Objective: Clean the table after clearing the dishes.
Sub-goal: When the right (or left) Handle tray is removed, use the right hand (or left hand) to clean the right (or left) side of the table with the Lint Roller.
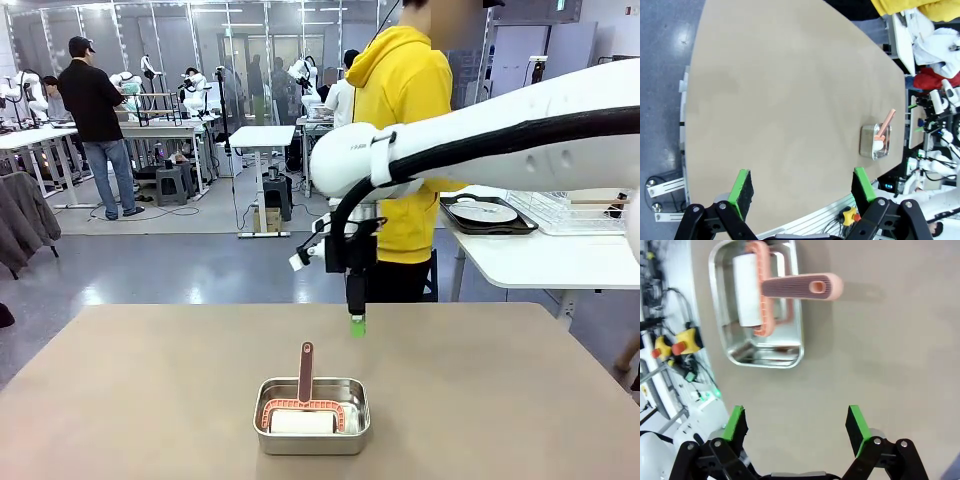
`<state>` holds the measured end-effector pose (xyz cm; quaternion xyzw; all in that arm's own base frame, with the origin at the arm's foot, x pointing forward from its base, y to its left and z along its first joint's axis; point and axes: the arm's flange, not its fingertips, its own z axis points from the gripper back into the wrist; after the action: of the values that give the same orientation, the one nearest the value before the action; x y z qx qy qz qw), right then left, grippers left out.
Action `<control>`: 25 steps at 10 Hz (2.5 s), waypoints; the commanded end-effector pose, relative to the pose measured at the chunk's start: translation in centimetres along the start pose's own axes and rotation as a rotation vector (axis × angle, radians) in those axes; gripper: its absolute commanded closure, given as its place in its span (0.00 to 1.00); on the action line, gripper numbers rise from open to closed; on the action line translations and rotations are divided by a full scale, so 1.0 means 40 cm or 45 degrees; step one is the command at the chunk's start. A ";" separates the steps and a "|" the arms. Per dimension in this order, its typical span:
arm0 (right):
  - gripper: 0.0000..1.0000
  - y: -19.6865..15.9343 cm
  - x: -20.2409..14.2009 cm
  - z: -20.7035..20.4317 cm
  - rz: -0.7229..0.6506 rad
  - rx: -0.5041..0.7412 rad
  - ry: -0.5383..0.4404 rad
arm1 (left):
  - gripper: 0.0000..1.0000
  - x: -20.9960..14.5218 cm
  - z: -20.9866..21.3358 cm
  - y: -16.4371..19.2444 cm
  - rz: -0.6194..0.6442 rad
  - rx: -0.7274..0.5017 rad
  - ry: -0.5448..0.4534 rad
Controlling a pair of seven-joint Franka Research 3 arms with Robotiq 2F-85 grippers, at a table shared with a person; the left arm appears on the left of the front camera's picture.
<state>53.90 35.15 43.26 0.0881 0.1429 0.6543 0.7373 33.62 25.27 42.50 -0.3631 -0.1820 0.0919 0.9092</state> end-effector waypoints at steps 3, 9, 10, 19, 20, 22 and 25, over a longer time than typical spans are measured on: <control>0.00 0.025 0.047 -0.013 -0.012 -0.142 0.064 | 0.00 -0.003 0.007 -0.004 -0.002 -0.010 -0.003; 0.00 0.021 0.056 -0.008 0.012 -0.134 0.079 | 0.00 -0.003 0.007 -0.004 -0.002 -0.010 -0.003; 0.00 0.021 0.056 -0.008 0.012 -0.134 0.079 | 0.00 -0.003 0.007 -0.004 -0.002 -0.010 -0.003; 0.00 -0.031 0.078 -0.047 0.086 -0.101 -0.006 | 0.00 -0.003 0.007 -0.004 -0.002 -0.010 -0.003; 0.00 -0.038 0.078 -0.038 0.095 -0.097 -0.028 | 0.00 -0.003 0.007 -0.004 -0.002 -0.010 -0.003; 0.00 -0.047 0.080 -0.036 0.099 -0.080 -0.035 | 0.00 -0.003 0.007 -0.004 -0.002 -0.010 -0.003; 0.00 -0.057 0.077 -0.039 0.098 -0.066 -0.090 | 0.00 -0.003 0.007 -0.004 -0.002 -0.010 -0.003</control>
<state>55.91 37.82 40.82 0.0795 0.1067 0.6756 0.7251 33.62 25.27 42.50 -0.3631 -0.1820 0.0918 0.9092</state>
